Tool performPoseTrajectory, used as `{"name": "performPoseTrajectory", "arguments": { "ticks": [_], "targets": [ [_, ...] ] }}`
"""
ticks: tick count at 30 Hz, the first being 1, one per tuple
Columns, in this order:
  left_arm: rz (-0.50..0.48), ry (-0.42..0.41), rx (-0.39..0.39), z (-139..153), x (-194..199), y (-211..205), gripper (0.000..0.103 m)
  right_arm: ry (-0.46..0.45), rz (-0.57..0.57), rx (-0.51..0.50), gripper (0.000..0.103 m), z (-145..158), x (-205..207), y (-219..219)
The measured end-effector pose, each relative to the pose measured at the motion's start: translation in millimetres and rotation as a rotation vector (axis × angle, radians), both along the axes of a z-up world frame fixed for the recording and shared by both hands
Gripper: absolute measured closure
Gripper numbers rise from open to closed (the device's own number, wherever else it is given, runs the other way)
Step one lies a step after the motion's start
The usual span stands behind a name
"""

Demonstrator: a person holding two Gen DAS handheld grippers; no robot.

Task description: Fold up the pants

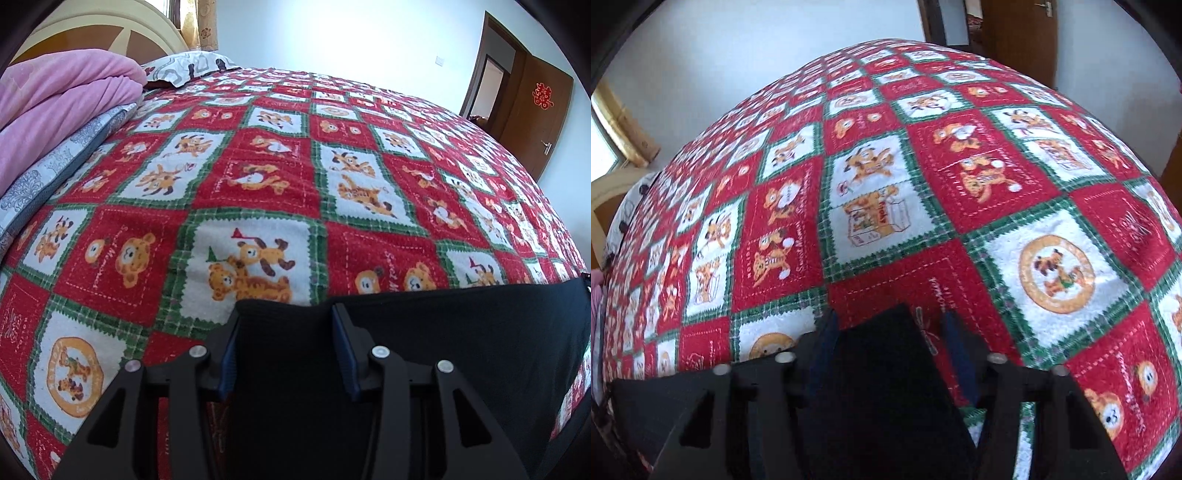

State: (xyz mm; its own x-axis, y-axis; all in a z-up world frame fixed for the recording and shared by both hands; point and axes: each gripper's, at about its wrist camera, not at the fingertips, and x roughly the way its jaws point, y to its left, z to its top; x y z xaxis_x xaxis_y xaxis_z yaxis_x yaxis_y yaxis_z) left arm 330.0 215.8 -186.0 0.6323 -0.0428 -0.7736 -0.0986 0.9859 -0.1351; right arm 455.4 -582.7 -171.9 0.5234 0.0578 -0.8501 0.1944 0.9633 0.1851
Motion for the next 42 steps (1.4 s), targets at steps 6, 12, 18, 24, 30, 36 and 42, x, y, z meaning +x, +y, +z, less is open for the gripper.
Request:
{"name": "performPoseTrajectory", "arguments": {
  "ticks": [6, 12, 18, 24, 30, 36, 42],
  "targets": [
    [0.001, -0.002, 0.013, 0.1, -0.3, -1.8, 0.055, -0.016, 0.012, 0.09, 0.094, 2.0, -6.6, -5.4],
    [-0.001, -0.011, 0.018, 2.7, -1.6, -3.1, 0.062, -0.079, 0.009, 0.033, 0.095, 22.3, -23.9, 5.4],
    [-0.028, -0.06, -0.054, 15.5, -6.1, -0.3, 0.082, -0.199, 0.047, -0.075, 0.095, 66.4, -51.7, 22.1],
    [-0.064, -0.158, -0.117, 33.7, -21.3, -1.1, 0.088, -0.289, 0.067, -0.099, 0.095, 97.6, -84.8, 31.6],
    [-0.083, -0.239, -0.212, 51.6, -43.0, 9.5, 0.088, -0.342, 0.052, -0.112, 0.095, 112.7, -124.1, 30.5],
    [-0.123, -0.305, -0.262, 63.1, -65.1, 9.9, 0.088, -0.375, 0.02, -0.1, 0.095, 116.1, -162.5, 22.5],
    [-0.163, -0.367, -0.304, 70.4, -95.4, 12.3, 0.088, -0.402, 0.0, -0.082, 0.095, 114.8, -207.6, 13.9]
  ]
}}
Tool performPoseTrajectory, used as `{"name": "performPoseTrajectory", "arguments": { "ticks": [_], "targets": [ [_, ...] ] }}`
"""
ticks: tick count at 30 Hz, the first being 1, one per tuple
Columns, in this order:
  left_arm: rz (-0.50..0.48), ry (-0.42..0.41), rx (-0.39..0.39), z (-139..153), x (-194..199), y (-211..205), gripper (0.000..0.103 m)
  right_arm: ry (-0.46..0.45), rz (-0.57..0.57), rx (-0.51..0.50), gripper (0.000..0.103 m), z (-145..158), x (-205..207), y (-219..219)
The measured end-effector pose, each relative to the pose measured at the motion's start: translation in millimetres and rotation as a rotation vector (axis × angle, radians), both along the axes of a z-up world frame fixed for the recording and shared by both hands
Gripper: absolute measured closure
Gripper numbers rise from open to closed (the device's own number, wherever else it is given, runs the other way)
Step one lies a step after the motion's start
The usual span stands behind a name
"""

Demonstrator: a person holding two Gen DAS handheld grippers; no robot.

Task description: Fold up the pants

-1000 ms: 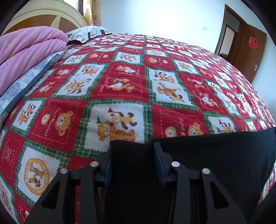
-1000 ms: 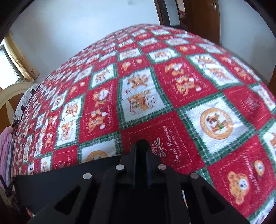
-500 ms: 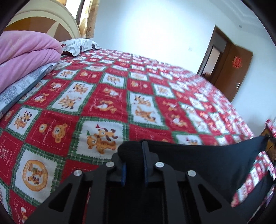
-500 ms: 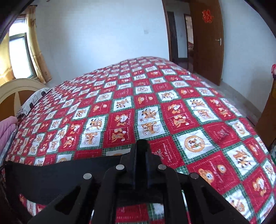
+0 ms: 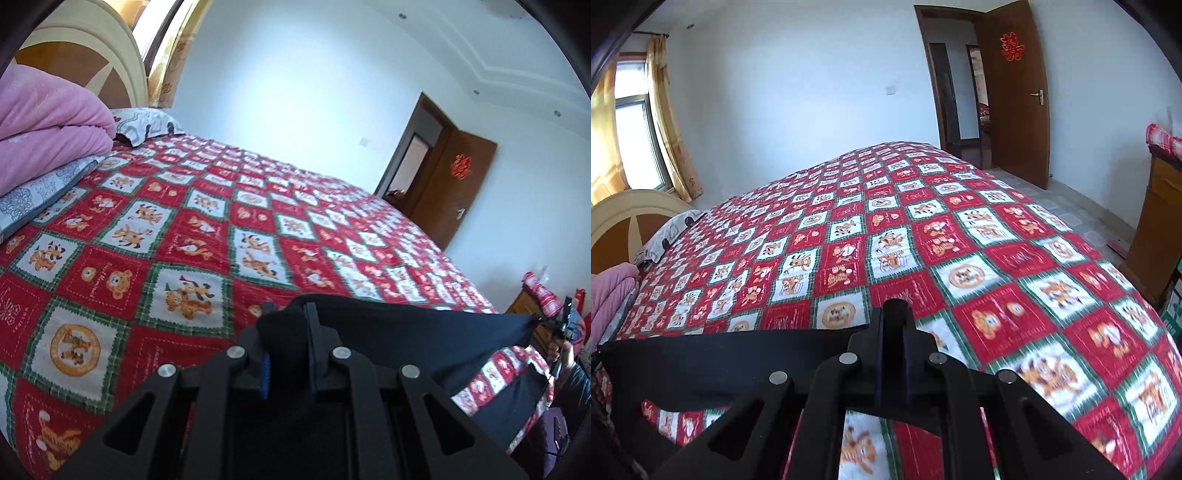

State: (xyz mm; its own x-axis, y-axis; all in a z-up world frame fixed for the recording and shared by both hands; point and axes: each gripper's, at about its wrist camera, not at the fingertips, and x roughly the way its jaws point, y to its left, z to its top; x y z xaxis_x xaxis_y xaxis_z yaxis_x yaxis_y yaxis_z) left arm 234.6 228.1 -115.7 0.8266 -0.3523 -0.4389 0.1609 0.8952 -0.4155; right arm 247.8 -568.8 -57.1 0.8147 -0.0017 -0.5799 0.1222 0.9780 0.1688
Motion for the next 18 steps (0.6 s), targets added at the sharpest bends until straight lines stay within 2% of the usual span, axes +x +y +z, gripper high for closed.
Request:
{"name": "performPoseTrajectory", "arguments": {
  "ticks": [10, 18],
  "targets": [
    [-0.016, -0.085, -0.087, -1.2, -52.7, 16.9, 0.088, -0.039, -0.025, 0.053, 0.095, -12.0, -66.1, -18.9],
    [-0.044, -0.091, -0.114, -19.5, -92.2, 20.0, 0.088, -0.048, -0.034, 0.089, 0.095, -24.5, -111.4, -27.5]
  ]
}}
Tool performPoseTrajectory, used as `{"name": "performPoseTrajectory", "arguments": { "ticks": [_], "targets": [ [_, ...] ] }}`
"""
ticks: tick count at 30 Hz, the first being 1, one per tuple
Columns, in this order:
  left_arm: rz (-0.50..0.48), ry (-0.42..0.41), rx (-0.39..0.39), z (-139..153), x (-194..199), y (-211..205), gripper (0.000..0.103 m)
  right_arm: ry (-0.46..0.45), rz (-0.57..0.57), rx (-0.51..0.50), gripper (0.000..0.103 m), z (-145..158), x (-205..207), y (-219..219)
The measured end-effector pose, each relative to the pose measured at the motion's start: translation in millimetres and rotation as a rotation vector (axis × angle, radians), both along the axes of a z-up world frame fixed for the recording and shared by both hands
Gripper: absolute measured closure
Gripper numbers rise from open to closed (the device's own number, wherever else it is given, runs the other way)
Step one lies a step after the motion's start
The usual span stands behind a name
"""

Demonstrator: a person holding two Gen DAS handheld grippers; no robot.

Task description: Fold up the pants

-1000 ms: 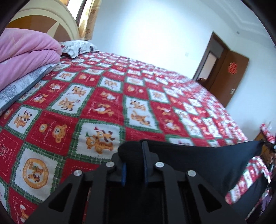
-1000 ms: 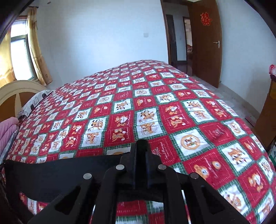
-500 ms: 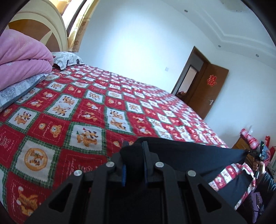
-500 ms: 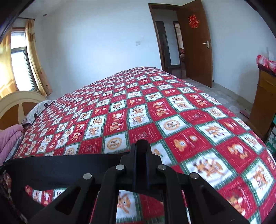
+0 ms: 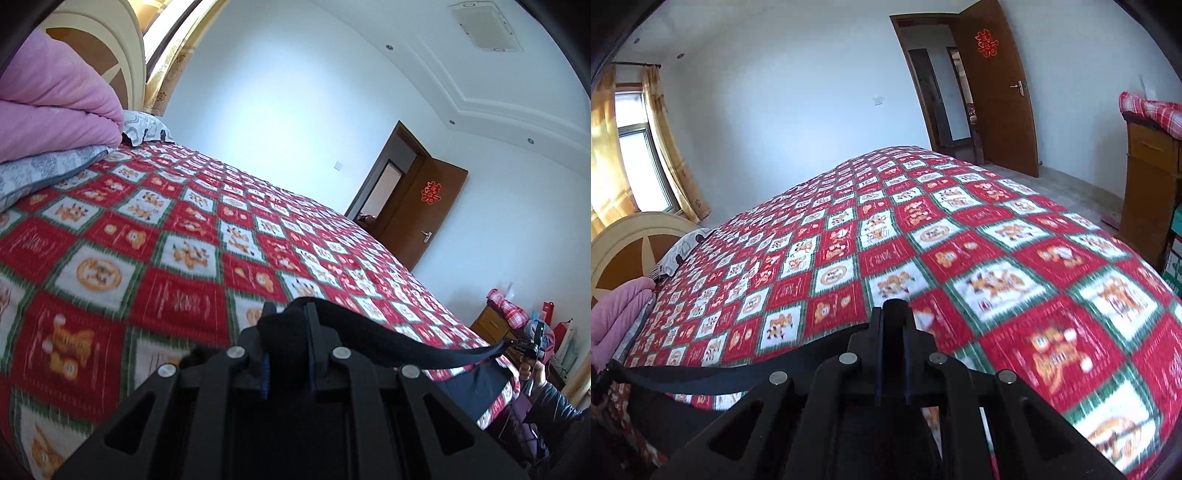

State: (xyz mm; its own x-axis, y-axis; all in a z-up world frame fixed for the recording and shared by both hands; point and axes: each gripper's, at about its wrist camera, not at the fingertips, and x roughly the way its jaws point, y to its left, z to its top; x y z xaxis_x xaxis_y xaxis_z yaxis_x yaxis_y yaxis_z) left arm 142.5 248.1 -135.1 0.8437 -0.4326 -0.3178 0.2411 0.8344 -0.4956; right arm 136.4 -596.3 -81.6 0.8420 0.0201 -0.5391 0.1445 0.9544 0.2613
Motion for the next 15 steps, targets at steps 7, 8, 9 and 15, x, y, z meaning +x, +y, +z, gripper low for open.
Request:
{"name": "performPoseTrajectory", "arguments": {
  "ticks": [7, 8, 9, 15],
  "targets": [
    [-0.039, -0.025, 0.048, -9.7, -31.1, -2.2, 0.088, 0.003, -0.026, 0.034, 0.095, -12.3, -33.8, -8.8],
    [-0.044, -0.024, 0.059, -12.1, -33.5, -2.1, 0.088, 0.007, -0.03, 0.037, 0.095, -14.9, -36.0, -10.0],
    [-0.05, -0.021, 0.072, -14.9, -36.0, -2.3, 0.088, 0.012, -0.034, 0.042, 0.095, -18.4, -39.5, -11.8],
    [-0.088, 0.012, 0.16, -34.0, -44.5, -8.1, 0.088, 0.05, -0.042, 0.055, 0.095, -37.1, -55.9, -16.3]
  ]
}}
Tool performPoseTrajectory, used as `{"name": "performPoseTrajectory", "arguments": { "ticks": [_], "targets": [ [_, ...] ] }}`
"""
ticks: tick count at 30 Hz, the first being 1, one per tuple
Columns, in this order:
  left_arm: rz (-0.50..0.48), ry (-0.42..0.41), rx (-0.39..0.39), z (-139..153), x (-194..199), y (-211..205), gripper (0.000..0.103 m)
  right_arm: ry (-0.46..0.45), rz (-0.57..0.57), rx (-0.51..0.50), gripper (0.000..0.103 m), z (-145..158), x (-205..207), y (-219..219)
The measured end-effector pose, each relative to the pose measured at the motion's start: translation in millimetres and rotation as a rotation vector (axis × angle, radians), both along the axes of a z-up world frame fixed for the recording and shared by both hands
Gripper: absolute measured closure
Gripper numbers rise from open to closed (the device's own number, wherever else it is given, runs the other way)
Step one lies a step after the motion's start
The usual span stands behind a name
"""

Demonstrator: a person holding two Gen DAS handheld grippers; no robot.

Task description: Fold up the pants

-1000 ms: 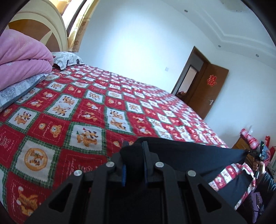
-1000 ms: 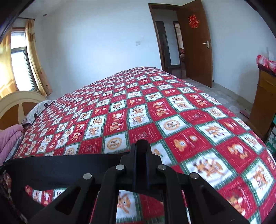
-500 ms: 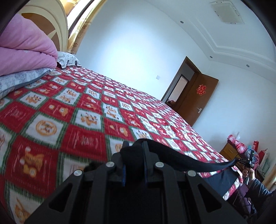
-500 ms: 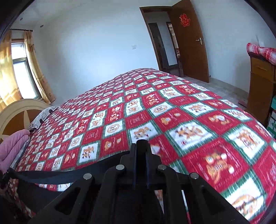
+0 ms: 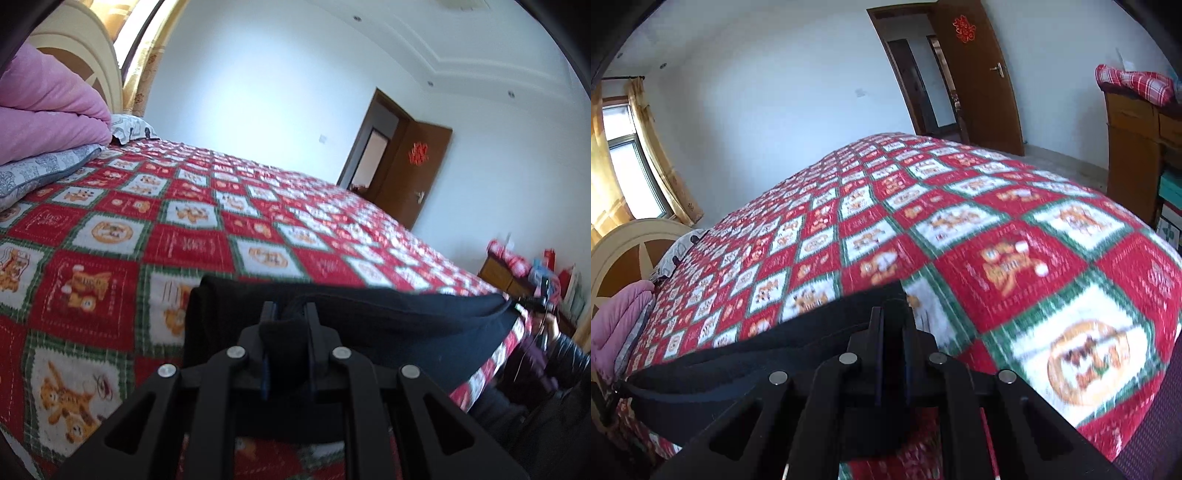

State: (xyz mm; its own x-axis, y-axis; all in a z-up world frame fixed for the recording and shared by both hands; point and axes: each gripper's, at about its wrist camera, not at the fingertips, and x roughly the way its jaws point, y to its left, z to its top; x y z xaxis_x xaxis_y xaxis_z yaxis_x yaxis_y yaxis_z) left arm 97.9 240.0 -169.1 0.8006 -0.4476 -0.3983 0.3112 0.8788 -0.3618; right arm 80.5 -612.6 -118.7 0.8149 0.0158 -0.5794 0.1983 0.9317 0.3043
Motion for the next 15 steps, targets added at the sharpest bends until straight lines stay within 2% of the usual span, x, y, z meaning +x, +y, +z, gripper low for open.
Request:
{"name": "performPoseTrajectory", "arguments": {
  "ticks": [4, 5, 7, 10, 12, 15],
  "targets": [
    [-0.012, 0.017, 0.051, -9.9, -4.9, -3.5, 0.087, 0.023, 0.002, -0.01, 0.095, -8.6, -8.8, 1.4],
    [-0.011, 0.022, 0.059, -12.0, -5.5, -2.8, 0.081, 0.024, 0.003, -0.009, 0.095, -9.5, -10.6, 1.2],
    [-0.007, 0.033, 0.067, -15.5, -7.3, 0.0, 0.077, 0.027, 0.008, -0.016, 0.095, -9.7, -12.7, 2.0],
    [0.005, 0.041, 0.084, -17.8, -12.5, 4.5, 0.061, 0.032, 0.012, -0.022, 0.095, -9.2, -14.9, 3.1],
    [0.022, 0.046, 0.104, -18.7, -17.3, 9.0, 0.041, 0.03, 0.014, -0.027, 0.094, -8.0, -17.2, 3.0],
    [0.041, 0.054, 0.137, -19.9, -25.6, 18.1, 0.03, 0.023, 0.018, -0.031, 0.094, -7.2, -21.6, 3.3]
  ]
}}
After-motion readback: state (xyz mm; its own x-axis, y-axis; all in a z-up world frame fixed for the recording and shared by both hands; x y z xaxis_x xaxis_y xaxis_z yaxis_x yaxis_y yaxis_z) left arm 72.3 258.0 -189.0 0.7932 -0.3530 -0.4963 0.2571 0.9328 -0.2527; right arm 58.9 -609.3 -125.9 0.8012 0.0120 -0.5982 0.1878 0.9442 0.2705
